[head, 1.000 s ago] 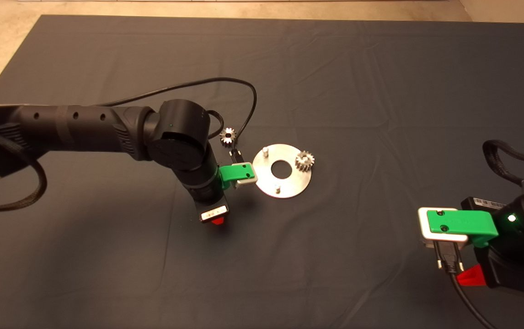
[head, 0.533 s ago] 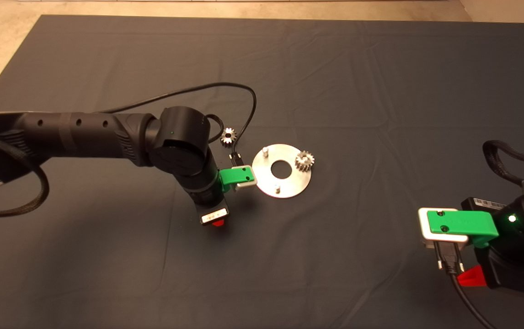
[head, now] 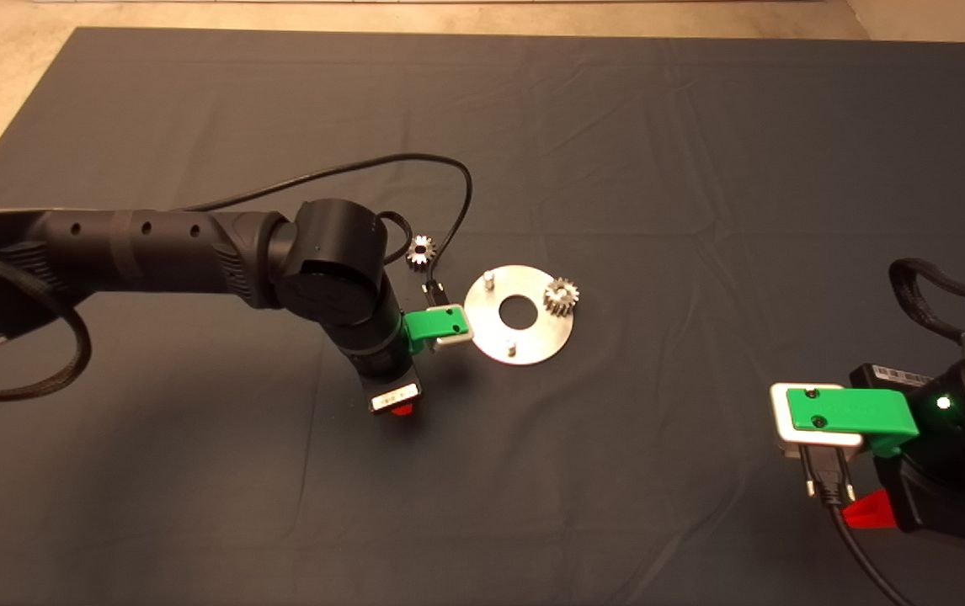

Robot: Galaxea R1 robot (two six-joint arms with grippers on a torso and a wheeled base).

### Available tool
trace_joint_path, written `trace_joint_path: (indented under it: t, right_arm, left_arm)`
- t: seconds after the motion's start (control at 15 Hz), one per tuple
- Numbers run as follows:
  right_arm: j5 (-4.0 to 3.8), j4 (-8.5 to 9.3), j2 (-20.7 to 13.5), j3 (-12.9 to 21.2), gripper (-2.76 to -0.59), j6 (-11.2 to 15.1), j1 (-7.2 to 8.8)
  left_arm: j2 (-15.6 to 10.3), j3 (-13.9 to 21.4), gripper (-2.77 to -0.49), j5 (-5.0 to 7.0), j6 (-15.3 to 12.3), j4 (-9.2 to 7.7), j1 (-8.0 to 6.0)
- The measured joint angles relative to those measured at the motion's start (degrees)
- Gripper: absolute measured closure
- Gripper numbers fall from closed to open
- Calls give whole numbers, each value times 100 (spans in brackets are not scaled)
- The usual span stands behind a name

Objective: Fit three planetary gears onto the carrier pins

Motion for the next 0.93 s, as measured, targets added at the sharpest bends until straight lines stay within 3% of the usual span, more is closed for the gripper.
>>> trace_joint_path:
  t: [0.33, 0.47, 0.87, 0.93]
  right_arm:
    - [-1, 20, 0, 0, -116, 0, 0]
    - [-1, 20, 2, 0, -116, 0, 2]
    - [0, 34, 2, 5, -116, 0, 52]
    - [0, 37, 2, 5, -116, 0, 66]
  left_arm:
    - [-24, 0, -176, 0, -2, 60, 3]
    - [-58, 0, -190, -2, -2, 66, 11]
    - [-61, 2, -190, 0, -2, 77, 89]
    - [-64, 2, -199, 0, -3, 82, 107]
